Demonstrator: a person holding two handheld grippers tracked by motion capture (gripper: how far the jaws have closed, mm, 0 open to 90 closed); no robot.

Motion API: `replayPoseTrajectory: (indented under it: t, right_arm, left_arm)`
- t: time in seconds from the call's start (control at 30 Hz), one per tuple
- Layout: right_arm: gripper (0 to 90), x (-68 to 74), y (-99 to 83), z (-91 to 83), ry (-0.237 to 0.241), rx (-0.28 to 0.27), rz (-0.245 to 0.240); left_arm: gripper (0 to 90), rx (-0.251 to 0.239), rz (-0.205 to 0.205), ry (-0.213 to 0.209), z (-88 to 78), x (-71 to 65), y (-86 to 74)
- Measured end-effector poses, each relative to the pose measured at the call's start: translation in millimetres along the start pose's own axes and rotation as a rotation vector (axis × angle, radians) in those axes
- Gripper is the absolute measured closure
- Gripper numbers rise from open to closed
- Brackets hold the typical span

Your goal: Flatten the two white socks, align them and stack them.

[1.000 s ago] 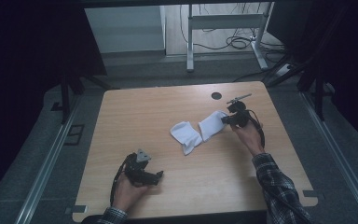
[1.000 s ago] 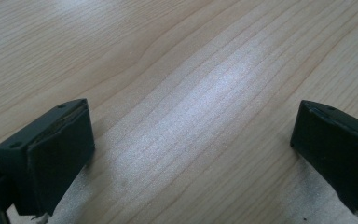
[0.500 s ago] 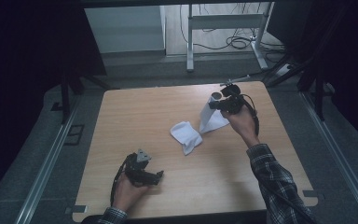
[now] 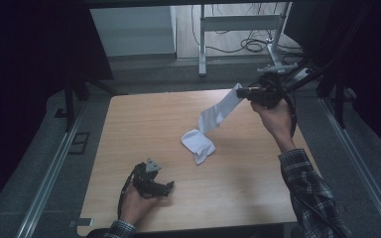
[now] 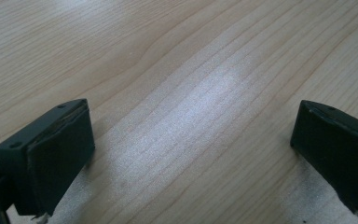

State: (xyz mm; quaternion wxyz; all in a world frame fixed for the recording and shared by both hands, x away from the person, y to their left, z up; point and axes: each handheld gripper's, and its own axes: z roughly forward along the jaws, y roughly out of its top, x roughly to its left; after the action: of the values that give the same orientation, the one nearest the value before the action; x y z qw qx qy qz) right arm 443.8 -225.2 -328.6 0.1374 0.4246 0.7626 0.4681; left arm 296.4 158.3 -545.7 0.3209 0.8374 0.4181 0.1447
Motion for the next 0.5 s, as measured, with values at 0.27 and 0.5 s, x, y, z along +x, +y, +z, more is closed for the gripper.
replayPoseTrajectory:
  t: [0.27, 0.5]
  right_arm:
    - [85.2, -51.7, -79.6, 0.0, -0.106, 0.111, 0.076]
    - [85.1, -71.4, -124.4, -12.1, -0.160, 0.160, 0.089]
  left_arm:
    - [0.0, 0.003, -0.003, -0.001, -0.1, -0.3, 0.1]
    - [0.0, -0.001, -0.011, -0.001, 0.3, -0.9, 0.1]
